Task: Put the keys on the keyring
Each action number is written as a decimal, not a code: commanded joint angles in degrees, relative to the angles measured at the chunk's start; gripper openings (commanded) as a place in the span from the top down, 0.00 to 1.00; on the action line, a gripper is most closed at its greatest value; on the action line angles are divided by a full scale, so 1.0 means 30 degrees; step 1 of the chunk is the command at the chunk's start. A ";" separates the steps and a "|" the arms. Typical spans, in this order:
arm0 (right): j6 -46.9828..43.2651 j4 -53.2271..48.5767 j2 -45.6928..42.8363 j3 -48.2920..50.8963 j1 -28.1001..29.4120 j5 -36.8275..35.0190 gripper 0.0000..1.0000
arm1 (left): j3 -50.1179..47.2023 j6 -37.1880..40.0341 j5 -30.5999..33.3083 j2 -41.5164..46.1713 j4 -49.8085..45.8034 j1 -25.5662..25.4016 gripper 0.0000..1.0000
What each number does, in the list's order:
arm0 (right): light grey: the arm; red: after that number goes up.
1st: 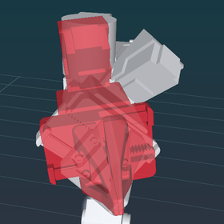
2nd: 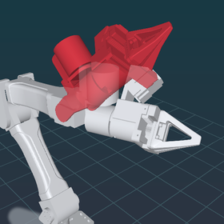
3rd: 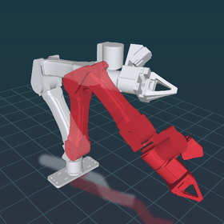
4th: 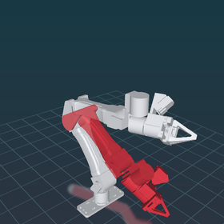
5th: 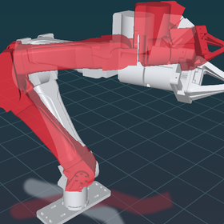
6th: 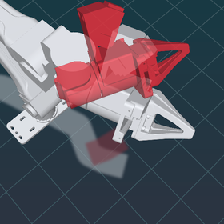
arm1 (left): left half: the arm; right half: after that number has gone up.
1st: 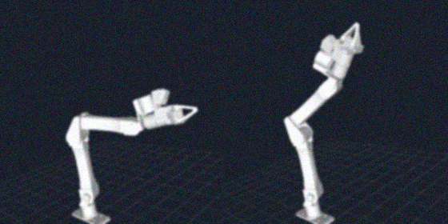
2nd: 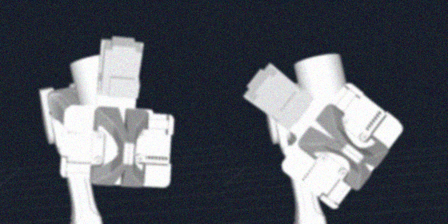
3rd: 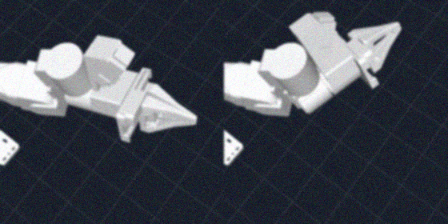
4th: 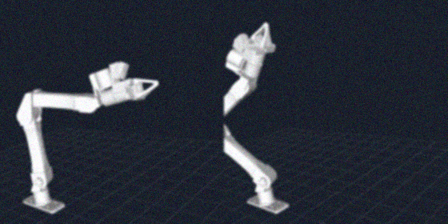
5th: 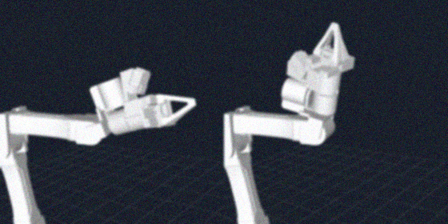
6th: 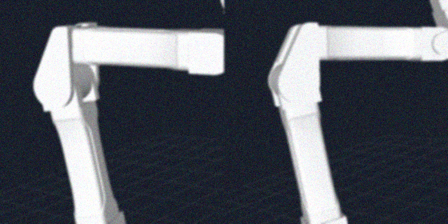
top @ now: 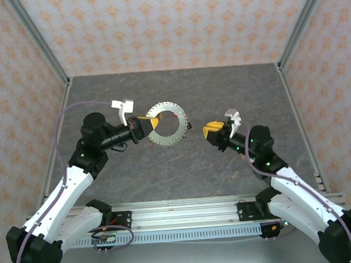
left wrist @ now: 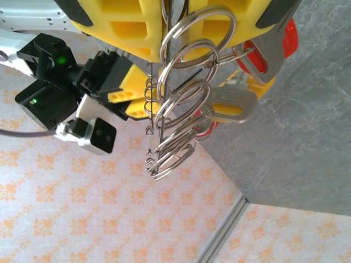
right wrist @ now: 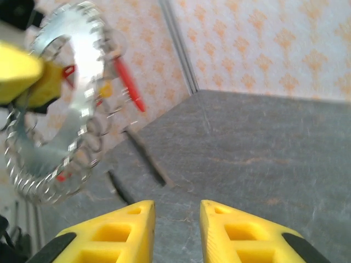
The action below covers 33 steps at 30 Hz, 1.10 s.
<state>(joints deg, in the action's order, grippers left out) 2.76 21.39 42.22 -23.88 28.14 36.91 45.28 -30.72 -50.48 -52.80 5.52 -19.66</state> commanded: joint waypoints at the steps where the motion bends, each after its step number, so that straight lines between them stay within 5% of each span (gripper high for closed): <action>1: -0.4713 0.1722 -0.1313 0.0620 0.1737 -0.1643 0.74 | 0.1129 0.0680 -0.1113 -0.0004 0.1073 -0.0033 1.00; 16: -1.2429 0.4091 -0.1085 0.1408 0.6268 -0.5015 0.80 | 0.2395 0.1627 -0.1645 -0.0417 -0.0061 -0.0018 1.00; 33: -1.2369 0.6978 0.1732 0.0461 0.7290 -0.4650 0.84 | 0.2550 0.1862 -0.1420 -0.0390 -0.0639 -0.0012 1.00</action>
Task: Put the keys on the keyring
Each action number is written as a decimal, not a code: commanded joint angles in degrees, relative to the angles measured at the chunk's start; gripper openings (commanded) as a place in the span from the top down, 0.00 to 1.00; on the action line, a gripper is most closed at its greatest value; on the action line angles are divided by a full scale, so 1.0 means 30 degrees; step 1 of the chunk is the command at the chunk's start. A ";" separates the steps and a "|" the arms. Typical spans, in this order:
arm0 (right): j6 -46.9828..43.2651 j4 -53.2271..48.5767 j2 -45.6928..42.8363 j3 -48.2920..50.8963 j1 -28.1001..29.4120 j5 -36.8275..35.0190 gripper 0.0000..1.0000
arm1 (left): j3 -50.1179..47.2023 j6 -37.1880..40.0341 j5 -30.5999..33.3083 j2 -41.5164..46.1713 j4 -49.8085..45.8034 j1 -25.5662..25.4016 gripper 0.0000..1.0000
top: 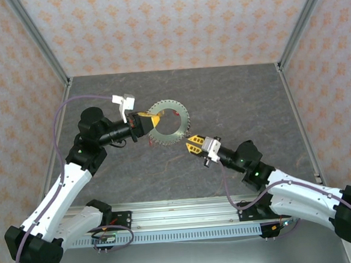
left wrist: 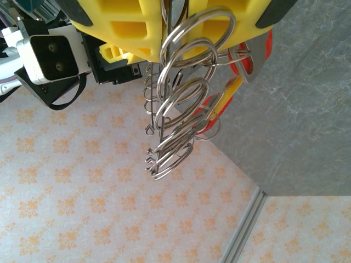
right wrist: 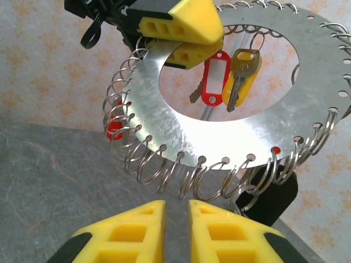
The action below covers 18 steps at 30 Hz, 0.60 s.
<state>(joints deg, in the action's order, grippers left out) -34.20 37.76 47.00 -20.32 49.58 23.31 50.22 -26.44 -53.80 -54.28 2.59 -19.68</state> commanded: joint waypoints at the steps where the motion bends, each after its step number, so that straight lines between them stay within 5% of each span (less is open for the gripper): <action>1: -0.0108 0.1503 0.0174 -0.0742 0.0141 -0.0177 0.84 | 0.0912 0.0412 -0.0264 0.0106 0.0318 -0.0028 1.00; 18: -0.0148 0.1229 0.0418 -0.1061 0.0142 -0.0058 0.84 | 0.0955 0.0448 -0.0150 0.0223 0.0073 -0.0005 1.00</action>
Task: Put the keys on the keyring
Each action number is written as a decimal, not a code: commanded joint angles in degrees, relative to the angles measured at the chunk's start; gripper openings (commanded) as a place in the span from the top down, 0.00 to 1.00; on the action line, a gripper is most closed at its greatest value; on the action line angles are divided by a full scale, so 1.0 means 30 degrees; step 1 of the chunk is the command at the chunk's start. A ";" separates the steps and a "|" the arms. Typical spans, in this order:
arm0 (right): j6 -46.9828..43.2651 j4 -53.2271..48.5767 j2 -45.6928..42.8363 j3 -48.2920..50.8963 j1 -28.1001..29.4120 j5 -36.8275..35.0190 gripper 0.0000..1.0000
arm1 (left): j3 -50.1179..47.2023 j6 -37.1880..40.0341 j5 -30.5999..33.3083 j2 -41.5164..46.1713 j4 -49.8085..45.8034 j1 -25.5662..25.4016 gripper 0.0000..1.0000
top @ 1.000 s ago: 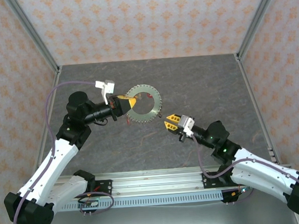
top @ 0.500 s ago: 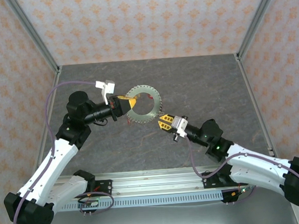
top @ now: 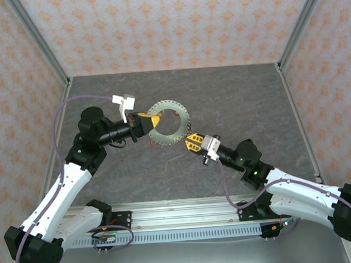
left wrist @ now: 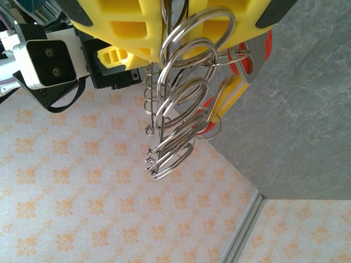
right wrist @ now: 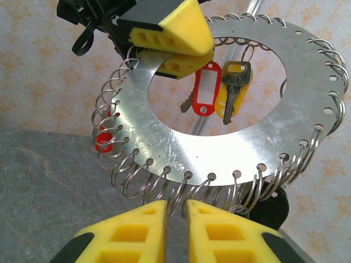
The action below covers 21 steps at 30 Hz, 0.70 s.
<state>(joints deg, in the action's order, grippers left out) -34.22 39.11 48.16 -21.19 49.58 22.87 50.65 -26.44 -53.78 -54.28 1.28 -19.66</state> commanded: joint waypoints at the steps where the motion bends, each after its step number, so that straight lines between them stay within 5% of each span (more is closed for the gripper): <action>1: -0.0139 0.0734 0.0101 -0.0814 0.0142 0.0201 0.84 | 0.0807 0.0444 -0.0150 0.0223 0.0497 -0.0034 1.00; 21: -0.0420 -0.0825 -0.0657 0.0066 0.0135 -0.1097 0.82 | 0.0954 0.0741 -0.0207 0.0276 0.0130 -0.0038 1.00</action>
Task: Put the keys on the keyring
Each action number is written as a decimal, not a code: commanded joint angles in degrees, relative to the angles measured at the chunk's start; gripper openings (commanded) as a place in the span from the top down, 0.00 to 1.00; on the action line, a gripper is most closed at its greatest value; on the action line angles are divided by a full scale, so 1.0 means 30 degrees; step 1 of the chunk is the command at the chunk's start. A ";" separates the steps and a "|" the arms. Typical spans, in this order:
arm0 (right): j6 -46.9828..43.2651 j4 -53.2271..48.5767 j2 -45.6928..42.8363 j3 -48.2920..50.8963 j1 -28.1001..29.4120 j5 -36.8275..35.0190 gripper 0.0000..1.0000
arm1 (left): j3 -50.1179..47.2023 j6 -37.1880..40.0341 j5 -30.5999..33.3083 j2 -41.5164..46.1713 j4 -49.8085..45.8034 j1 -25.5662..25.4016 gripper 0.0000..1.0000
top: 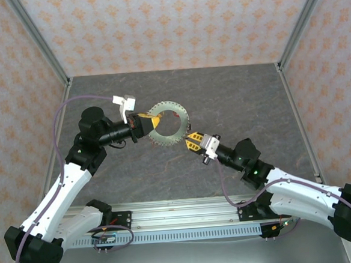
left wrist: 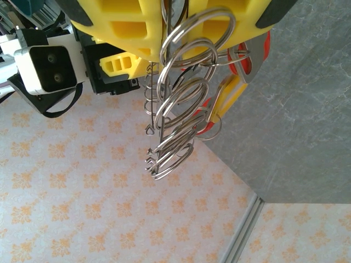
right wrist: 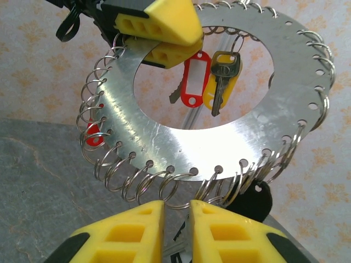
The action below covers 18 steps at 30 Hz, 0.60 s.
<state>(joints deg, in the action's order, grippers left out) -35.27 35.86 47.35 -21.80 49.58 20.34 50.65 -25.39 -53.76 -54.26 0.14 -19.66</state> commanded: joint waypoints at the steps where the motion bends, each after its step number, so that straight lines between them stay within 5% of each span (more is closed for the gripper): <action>1: -0.0022 0.0423 -0.0424 0.0313 0.0142 -0.0301 0.82 | 0.0998 0.0384 -0.0242 0.0246 0.0479 -0.0034 1.00; 18: -0.0011 -0.0109 -0.0299 0.0437 0.0142 -0.1529 0.81 | 0.1083 0.0521 -0.0392 0.0344 0.0211 -0.0011 1.00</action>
<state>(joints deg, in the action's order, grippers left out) -35.27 34.74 46.92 -21.67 49.58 17.32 50.98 -25.34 -53.78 -54.26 -0.30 -19.68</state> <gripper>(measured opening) 0.188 0.123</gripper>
